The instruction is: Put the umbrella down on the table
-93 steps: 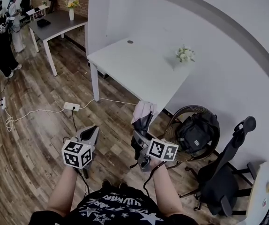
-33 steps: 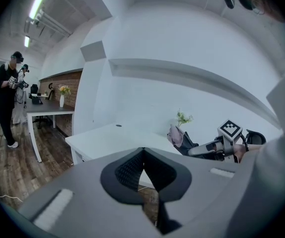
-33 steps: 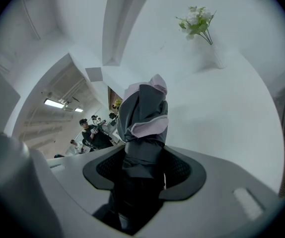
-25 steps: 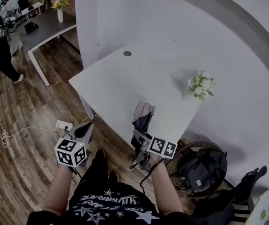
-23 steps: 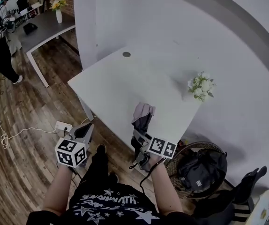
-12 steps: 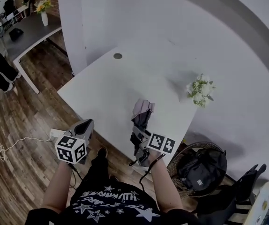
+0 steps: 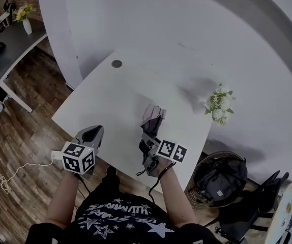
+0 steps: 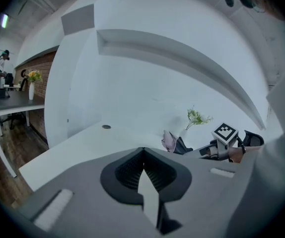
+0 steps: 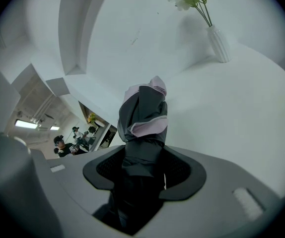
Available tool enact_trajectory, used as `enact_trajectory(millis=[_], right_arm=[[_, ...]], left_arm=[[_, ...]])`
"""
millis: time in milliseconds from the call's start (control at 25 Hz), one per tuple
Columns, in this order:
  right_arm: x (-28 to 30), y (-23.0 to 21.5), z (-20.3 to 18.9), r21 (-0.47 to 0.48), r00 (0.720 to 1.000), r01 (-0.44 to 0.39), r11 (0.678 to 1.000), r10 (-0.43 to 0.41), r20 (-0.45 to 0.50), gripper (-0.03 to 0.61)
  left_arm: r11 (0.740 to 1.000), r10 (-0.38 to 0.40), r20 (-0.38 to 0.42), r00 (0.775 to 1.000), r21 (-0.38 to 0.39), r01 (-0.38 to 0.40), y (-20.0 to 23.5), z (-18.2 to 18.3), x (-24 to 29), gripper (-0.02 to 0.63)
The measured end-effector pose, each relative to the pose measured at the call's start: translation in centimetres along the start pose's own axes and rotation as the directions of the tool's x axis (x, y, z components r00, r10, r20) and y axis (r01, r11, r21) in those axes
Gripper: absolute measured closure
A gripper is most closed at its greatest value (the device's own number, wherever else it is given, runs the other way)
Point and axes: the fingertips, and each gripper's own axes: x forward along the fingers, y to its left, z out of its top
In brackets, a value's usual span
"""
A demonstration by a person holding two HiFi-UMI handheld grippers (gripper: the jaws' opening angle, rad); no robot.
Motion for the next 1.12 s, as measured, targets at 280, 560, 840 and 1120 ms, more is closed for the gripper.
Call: enact_trajectory(millis=[280, 560, 840, 1120], right_arm=[[2.6, -0.8, 2.1, 0.053, 0.995, 0.081, 0.995, -0.084, 0.050, 0.337], [4.6, -1.9, 3.0, 0.104, 0.987, 0.141, 0.985, -0.149, 0.067, 0.337], [6.0, -3.5, 3.6, 0.159, 0.976, 0.192, 0.968, -0.205, 0.073, 0.337], [7.2, -5.3, 4.4, 0.208, 0.954, 0.264, 0.942, -0.286, 0.086, 0.337]], left_arm=[[0.997, -0.070, -0.038, 0.997, 0.008, 0.071, 1.6, 1.2, 3.7, 0.611], [0.992, -0.125, -0.067, 0.990, 0.009, 0.126, 2.5, 1.8, 7.0, 0.611], [0.984, -0.176, -0.120, 0.977, 0.020, 0.179, 2.0, 0.9, 9.5, 0.611], [0.981, -0.187, -0.142, 0.972, 0.014, 0.191, 2.5, 0.6, 10.8, 0.611]])
